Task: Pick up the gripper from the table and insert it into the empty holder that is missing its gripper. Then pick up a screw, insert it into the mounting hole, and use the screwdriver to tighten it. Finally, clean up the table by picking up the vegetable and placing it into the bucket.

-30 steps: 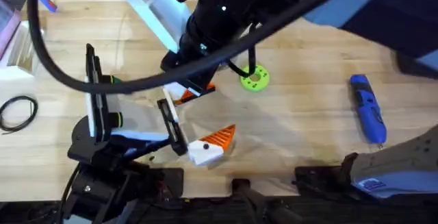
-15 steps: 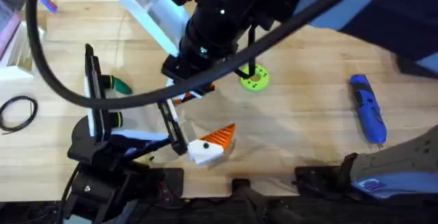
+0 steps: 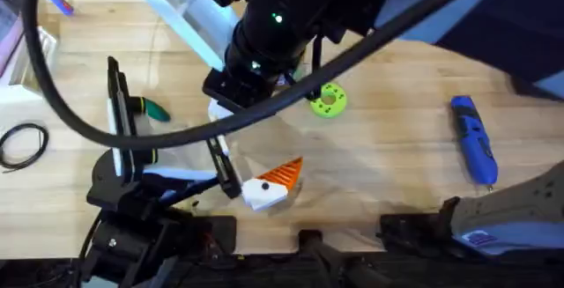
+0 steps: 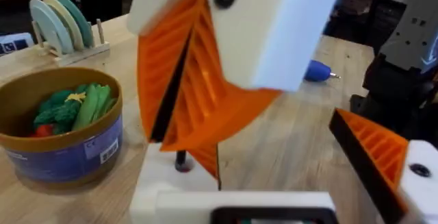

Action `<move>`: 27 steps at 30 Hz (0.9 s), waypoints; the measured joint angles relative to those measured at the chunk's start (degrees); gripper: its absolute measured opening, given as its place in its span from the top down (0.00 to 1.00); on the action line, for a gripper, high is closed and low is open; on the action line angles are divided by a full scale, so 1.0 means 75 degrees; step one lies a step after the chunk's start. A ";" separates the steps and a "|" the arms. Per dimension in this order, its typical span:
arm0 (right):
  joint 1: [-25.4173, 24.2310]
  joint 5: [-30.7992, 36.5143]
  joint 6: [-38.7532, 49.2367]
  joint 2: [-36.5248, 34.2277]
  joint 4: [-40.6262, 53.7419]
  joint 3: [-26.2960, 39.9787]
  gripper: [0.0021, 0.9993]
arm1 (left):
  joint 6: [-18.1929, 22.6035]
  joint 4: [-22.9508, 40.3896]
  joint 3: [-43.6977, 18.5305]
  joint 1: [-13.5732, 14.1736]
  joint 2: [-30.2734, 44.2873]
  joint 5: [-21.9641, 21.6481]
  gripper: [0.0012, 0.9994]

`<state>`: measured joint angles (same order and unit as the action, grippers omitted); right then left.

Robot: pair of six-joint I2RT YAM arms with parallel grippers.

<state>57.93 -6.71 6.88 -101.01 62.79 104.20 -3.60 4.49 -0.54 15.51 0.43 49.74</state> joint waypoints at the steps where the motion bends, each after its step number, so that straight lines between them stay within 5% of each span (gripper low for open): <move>1: 0.0003 0.0045 -0.0002 0.0000 -0.0023 0.0000 1.00 | 0.0000 0.0000 0.0000 0.0000 0.0000 -0.0002 0.01; 27: 0.0023 0.0012 -0.0062 0.0000 -0.0028 0.0000 1.00 | 0.0020 0.0000 0.0000 0.0000 0.0000 -0.0003 0.01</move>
<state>58.11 -6.62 6.42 -101.01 62.59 104.20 -3.44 4.49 -0.54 15.51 0.43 49.71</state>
